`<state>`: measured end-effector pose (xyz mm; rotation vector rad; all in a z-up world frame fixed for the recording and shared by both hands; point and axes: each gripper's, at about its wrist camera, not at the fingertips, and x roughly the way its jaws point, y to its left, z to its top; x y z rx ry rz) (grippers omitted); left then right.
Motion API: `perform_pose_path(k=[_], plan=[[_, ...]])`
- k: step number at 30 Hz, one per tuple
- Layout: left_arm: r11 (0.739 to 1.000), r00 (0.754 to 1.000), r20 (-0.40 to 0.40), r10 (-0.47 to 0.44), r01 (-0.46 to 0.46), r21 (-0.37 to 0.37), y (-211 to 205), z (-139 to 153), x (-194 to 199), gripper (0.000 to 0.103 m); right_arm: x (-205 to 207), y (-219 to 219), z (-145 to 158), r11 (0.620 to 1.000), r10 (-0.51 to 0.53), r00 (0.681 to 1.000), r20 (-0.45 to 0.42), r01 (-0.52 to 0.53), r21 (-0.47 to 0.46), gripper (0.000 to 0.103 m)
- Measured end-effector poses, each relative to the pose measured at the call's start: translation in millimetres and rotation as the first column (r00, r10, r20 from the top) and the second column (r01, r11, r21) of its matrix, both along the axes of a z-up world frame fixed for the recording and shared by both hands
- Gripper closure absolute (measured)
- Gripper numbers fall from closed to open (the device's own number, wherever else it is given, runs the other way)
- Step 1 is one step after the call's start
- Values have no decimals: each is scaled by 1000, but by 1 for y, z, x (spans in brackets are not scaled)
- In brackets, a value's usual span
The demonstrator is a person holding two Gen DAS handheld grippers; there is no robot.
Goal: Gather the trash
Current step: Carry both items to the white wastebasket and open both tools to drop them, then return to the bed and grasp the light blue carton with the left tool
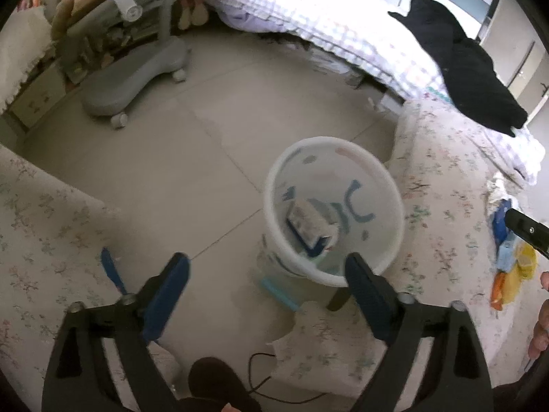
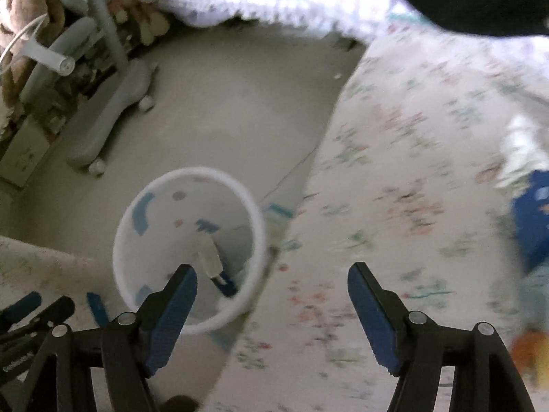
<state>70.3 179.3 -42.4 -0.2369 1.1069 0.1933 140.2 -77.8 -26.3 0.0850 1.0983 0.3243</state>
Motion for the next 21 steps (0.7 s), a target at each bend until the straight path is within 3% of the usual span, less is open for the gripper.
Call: perform_pose_path(k=[7, 21], plan=[[997, 997, 5, -76, 76, -4, -34, 6, 2, 1, -13, -52, 24, 998, -59, 997, 47, 61, -27, 21], [975, 976, 57, -211, 215, -61, -113, 28, 7, 1, -46, -184, 40, 970, -231, 971, 68, 236, -66, 21]])
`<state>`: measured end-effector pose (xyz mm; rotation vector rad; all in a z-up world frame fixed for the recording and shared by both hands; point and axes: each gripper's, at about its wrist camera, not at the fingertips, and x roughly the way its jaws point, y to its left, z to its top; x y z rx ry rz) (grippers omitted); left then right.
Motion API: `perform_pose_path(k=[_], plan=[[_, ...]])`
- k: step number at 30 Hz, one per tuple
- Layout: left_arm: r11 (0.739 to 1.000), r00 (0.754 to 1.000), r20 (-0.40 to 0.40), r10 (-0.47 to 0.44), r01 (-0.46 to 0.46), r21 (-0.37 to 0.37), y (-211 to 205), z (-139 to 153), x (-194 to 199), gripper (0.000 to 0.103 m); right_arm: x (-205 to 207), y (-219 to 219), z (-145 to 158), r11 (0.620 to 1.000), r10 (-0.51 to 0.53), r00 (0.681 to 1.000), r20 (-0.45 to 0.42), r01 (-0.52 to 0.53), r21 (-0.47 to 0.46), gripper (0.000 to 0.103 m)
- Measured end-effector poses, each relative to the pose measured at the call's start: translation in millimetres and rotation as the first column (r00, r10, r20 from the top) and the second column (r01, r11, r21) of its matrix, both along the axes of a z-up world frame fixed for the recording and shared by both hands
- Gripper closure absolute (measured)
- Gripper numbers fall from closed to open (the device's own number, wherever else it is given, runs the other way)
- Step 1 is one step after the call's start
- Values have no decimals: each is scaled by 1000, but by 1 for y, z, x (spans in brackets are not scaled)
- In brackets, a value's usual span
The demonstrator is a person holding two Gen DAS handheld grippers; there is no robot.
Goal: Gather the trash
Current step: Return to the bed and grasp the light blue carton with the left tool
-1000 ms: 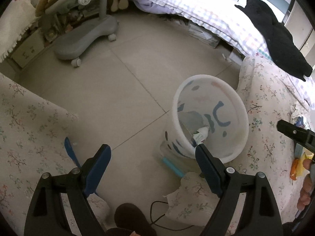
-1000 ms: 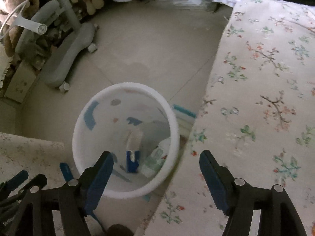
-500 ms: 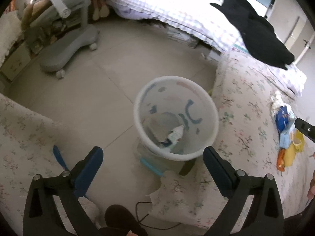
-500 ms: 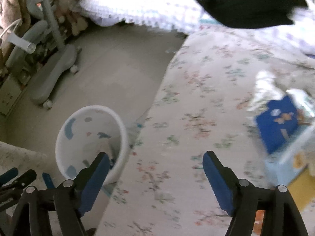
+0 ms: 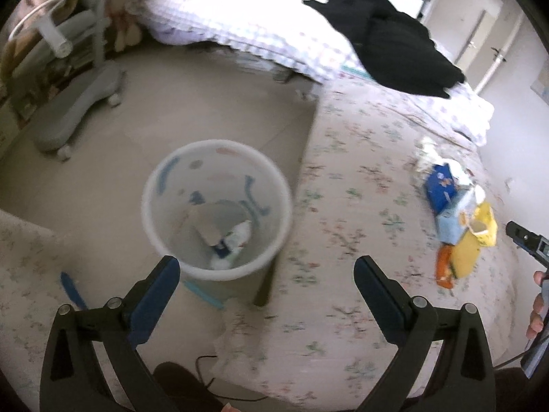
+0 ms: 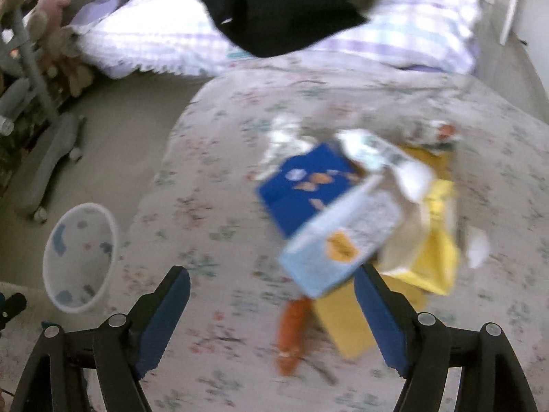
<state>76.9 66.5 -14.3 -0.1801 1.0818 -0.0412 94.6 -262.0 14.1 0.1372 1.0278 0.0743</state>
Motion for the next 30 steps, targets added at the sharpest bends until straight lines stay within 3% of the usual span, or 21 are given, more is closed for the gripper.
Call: perform_pose_path(k=[12, 24, 30], plan=[[990, 990, -4, -140, 140, 6, -77, -3, 9, 1, -32, -93, -6, 991, -131, 991, -22, 131, -6, 21], [940, 944, -24, -330, 326, -106, -177, -27, 31, 1, -53, -141, -12, 977, -210, 977, -33, 211, 23, 20], [918, 929, 27, -369, 369, -147, -215, -33, 48, 9, -59, -168, -20, 963, -263, 963, -58, 266, 46, 20]])
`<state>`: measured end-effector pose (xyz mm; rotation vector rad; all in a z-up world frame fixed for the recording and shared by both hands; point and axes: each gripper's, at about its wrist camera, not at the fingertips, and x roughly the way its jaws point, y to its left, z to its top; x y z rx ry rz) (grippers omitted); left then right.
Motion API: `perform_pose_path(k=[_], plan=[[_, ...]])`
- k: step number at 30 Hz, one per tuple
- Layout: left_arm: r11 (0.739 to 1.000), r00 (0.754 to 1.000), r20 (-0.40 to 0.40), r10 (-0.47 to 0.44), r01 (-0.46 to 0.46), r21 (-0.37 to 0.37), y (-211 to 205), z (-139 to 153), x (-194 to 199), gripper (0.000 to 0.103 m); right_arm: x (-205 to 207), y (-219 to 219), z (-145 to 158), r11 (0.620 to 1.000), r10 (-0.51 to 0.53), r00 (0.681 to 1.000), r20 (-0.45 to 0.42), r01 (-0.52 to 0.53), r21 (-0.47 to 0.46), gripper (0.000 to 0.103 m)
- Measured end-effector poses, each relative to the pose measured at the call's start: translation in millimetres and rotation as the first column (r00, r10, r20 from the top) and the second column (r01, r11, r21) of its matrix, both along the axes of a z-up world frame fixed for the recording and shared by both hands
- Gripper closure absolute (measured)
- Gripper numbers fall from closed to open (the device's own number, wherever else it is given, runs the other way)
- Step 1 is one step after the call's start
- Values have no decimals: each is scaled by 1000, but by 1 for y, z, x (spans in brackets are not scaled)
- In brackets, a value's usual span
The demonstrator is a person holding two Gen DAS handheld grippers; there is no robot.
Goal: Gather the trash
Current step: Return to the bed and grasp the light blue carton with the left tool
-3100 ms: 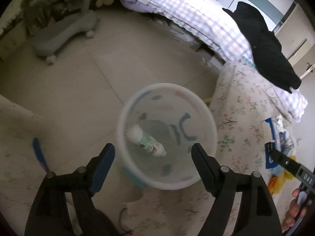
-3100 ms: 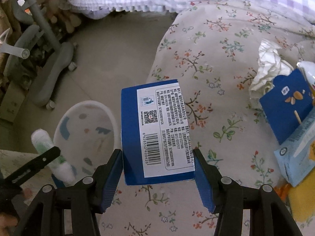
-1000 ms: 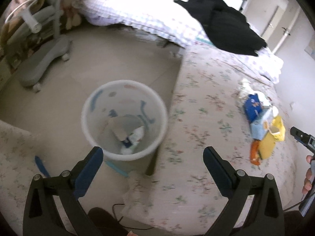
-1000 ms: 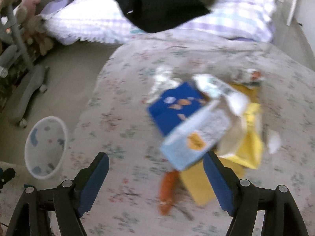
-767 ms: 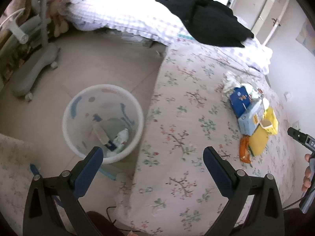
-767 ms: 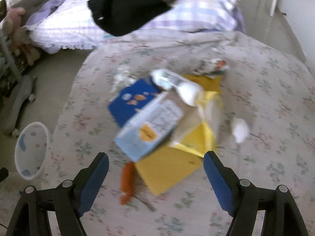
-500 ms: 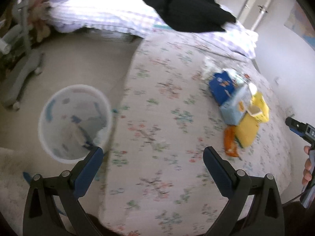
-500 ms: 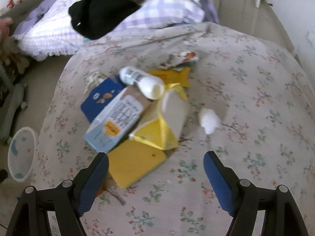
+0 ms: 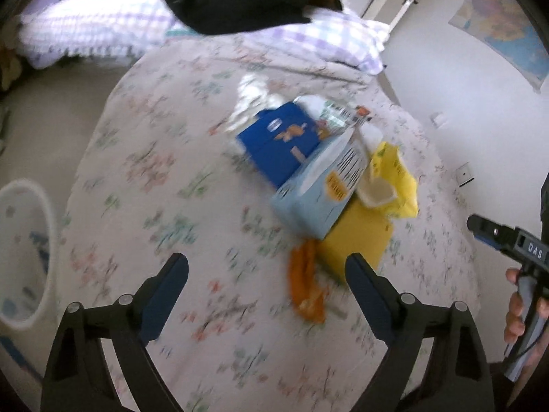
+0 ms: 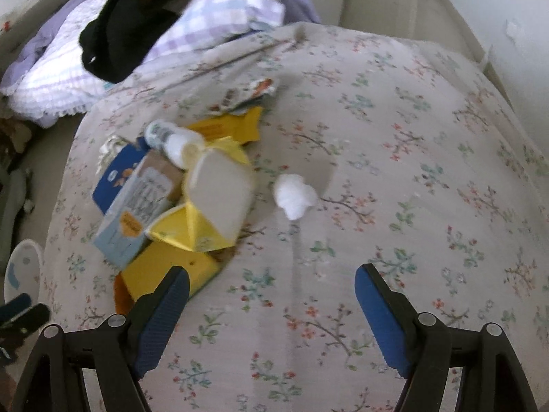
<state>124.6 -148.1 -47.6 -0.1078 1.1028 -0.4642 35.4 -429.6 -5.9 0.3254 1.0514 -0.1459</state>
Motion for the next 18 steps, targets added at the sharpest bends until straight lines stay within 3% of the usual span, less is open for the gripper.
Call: perform_pose_path(k=[9, 18], plan=[[995, 989, 130, -73, 63, 77, -48, -8, 29, 17, -1, -33, -13, 996, -78, 997, -16, 79, 37, 20], [973, 973, 132, -192, 170, 159, -85, -26, 41, 24, 23, -46, -26, 992, -99, 995, -10, 100, 80, 20]])
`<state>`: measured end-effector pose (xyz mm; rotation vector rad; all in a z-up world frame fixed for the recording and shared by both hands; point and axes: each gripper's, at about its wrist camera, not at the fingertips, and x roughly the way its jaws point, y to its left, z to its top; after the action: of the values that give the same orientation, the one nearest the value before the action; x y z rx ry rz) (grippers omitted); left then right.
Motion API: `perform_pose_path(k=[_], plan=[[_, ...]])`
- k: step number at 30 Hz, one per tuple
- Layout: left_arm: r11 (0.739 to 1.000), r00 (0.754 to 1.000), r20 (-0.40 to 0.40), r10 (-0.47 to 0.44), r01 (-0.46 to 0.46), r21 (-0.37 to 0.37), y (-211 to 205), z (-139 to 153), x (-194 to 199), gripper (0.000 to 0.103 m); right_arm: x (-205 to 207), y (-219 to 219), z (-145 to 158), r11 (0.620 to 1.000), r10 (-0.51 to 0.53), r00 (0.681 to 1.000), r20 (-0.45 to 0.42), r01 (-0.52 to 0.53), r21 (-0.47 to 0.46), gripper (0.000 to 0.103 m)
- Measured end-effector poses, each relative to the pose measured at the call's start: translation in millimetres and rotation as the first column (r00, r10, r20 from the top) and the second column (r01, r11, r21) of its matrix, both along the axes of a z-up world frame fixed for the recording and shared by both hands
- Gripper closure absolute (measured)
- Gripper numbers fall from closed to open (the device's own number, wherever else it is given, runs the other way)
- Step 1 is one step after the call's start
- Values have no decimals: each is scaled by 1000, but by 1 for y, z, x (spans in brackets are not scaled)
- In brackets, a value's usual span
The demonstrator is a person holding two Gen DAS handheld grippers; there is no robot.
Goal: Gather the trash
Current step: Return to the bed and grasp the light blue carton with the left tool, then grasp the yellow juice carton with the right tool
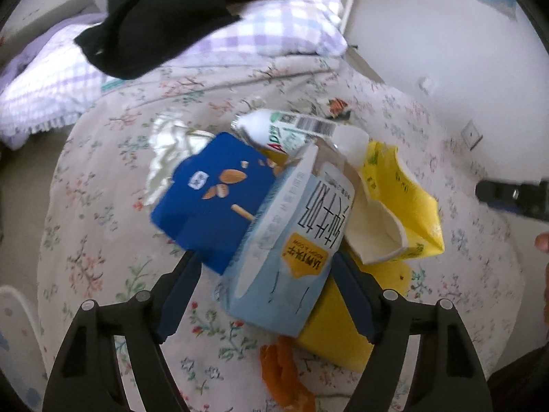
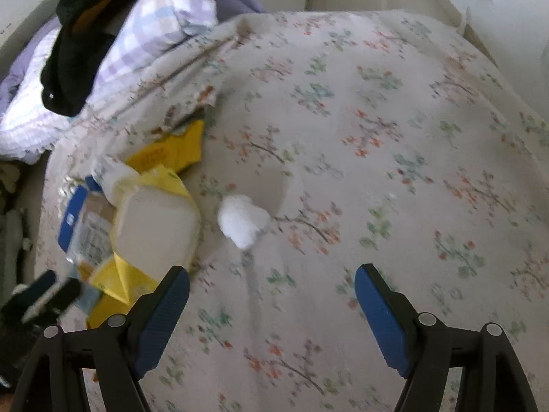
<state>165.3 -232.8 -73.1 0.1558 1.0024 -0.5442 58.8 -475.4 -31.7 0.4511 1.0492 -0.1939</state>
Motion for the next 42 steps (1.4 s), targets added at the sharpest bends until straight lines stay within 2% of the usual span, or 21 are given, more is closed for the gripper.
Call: perform_pose_path(k=[4, 5, 6, 8, 15, 21, 26, 32, 34, 36, 38, 40, 42], plan=[[999, 1000, -12, -12, 12, 32, -6, -8, 1, 33, 10, 5, 3, 1000, 12, 1000, 12, -12, -4, 20], [999, 1000, -3, -19, 19, 41, -7, -8, -1, 38, 13, 5, 3, 1000, 14, 1000, 14, -14, -1, 20], [999, 1000, 2, -27, 27, 47, -7, -6, -3, 58, 15, 5, 4, 1000, 14, 1000, 16, -14, 1, 20], [999, 999, -21, -33, 34, 41, -4, -4, -5, 66, 19, 5, 4, 1000, 13, 1000, 18, -13, 1, 20], [999, 996, -88, 6, -9, -34, 20, 3, -14, 66, 27, 8, 4, 999, 19, 999, 27, -19, 25, 20], [996, 997, -69, 34, -39, -79, 42, 25, -27, 66, 38, 32, 5, 995, 67, 997, 40, -69, 68, 22], [990, 995, -60, 84, -90, -109, 69, 37, -33, 66, 48, 56, -1, 991, 98, 995, 32, -101, 89, 30], [977, 985, -70, 159, -167, -131, 109, 45, -36, 66, 61, 76, -18, 988, 129, 991, -20, -127, 92, 51], [971, 980, -72, 184, -193, -142, 123, 48, -36, 66, 64, 80, -21, 987, 138, 990, -34, -134, 87, 66], [961, 974, -77, 215, -225, -159, 142, 53, -38, 66, 66, 83, -24, 990, 134, 990, -52, -131, 61, 75], [955, 969, -76, 236, -246, -167, 155, 56, -40, 66, 66, 83, -23, 991, 129, 990, -52, -127, 41, 81], [948, 963, -73, 258, -267, -173, 170, 61, -43, 66, 64, 84, -16, 993, 119, 992, -51, -119, 6, 92], [941, 957, -69, 282, -290, -174, 187, 64, -46, 66, 62, 86, -6, 992, 120, 992, -31, -121, -24, 92]])
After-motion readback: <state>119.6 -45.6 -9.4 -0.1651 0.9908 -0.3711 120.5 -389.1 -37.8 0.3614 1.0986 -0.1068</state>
